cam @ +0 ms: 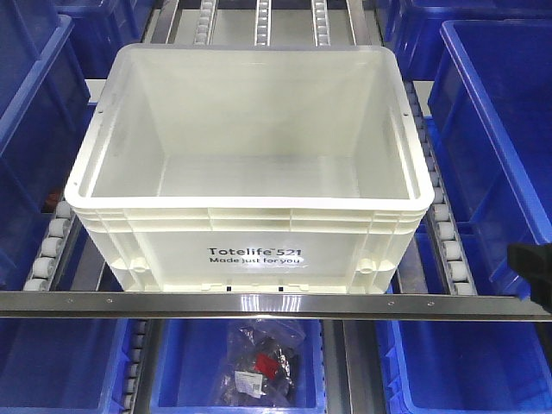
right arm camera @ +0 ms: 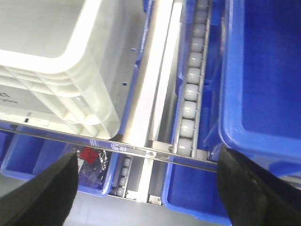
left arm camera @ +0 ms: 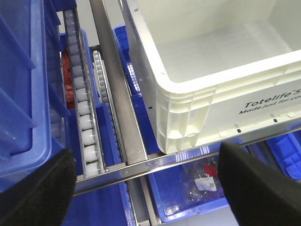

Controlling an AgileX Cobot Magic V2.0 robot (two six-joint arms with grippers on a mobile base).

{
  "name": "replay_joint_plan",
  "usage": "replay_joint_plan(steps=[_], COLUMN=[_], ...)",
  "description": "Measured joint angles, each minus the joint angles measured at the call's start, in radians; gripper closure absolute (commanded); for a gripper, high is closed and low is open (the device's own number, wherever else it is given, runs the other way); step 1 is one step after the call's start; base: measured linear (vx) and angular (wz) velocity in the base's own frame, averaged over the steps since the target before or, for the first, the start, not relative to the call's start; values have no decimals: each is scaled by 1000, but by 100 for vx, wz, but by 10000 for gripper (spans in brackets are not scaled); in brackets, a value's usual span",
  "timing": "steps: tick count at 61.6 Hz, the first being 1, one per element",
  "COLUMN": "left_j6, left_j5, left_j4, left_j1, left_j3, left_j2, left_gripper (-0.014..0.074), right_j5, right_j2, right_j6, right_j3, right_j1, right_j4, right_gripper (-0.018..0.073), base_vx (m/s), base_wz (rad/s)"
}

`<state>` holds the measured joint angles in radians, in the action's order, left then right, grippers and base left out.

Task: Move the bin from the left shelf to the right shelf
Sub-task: 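Bring both grippers in over the white crate's side rims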

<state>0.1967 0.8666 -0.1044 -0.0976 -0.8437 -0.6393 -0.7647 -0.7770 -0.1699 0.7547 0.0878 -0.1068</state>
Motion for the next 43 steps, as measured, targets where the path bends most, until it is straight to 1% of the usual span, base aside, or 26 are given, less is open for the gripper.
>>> replay_joint_plan(steps=[8,16,24,31,43], left_j6=[10,55,92,101,102], left_j5=[9,9,9,9,9], left_j4=[-28,-85,-132,-137,-126], left_j1=[0,0,0,0,0], left_j3=[-54,-109,-169,-221,-314], left_j2=[-86,-191,-297,-397,-550], left_gripper=[6,6,6,6,-3], right_j5=[-22,-50,-79,-104,-148], right_j2=[-78,-176,-277,-371,-519], right_j6=[-16,-16,-14,-12,2], right_j3=[82,180,279,359,467], right_j1=[43,84,97,97,97], right_j4=[0,0,-1,-1,-1], right_gripper=[-12,-12,-13,-16,-54], base_vx=[0,0,0,0,0], base_wz=[0,0,0,0,0])
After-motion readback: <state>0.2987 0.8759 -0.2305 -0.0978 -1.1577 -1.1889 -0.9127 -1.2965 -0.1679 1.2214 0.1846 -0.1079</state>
